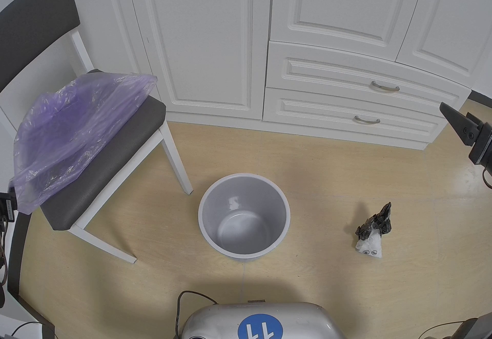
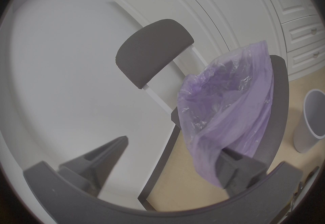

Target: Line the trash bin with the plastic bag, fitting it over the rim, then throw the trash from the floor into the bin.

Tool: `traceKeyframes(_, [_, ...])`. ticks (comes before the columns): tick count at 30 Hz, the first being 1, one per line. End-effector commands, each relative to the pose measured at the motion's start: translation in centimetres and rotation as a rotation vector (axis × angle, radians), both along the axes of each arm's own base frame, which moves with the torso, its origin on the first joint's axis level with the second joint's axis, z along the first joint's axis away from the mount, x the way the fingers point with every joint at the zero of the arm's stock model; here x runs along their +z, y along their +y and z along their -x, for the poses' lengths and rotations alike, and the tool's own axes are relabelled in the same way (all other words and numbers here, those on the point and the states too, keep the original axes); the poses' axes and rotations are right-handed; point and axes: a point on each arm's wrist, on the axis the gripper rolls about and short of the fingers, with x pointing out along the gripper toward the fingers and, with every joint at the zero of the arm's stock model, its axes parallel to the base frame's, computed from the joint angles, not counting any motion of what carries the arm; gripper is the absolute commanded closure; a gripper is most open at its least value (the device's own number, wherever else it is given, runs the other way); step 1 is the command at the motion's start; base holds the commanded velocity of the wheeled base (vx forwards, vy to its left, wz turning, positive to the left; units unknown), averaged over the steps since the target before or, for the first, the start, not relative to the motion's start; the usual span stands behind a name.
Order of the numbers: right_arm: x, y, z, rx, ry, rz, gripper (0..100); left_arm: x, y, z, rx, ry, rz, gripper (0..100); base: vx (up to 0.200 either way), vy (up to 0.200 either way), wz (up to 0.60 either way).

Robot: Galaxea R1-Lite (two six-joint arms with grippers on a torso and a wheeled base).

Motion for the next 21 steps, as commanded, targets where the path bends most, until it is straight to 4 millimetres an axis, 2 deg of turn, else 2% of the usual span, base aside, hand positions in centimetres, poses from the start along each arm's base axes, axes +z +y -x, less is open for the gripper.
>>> traceKeyframes(1, [0.0, 0.0, 0.0, 0.001, 0.000, 0.001, 0, -0.7, 0.3, -0.7, -0.002, 0.028, 0.031, 100, 0.000, 0.000, 0.00])
traceKeyframes(13, [-0.2, 0.0, 0.0, 0.003, 0.007, 0.004, 0, -1.4, 0.7, -1.4, -0.003, 0.063, 0.061, 100, 0.000, 0.000, 0.00])
traceKeyframes(18, [-0.4, 0.3, -0.5, 0.012, 0.019, 0.005, 0, -0.9, 0.4, -1.3, -0.017, 0.020, 0.052, 100, 0.000, 0.000, 0.00])
traceKeyframes(21, [-0.4, 1.7, 0.0, 0.095, -0.017, -0.011, 0, 0.3, 0.1, -1.0, -0.050, -0.079, 0.054, 100, 0.000, 0.000, 0.00])
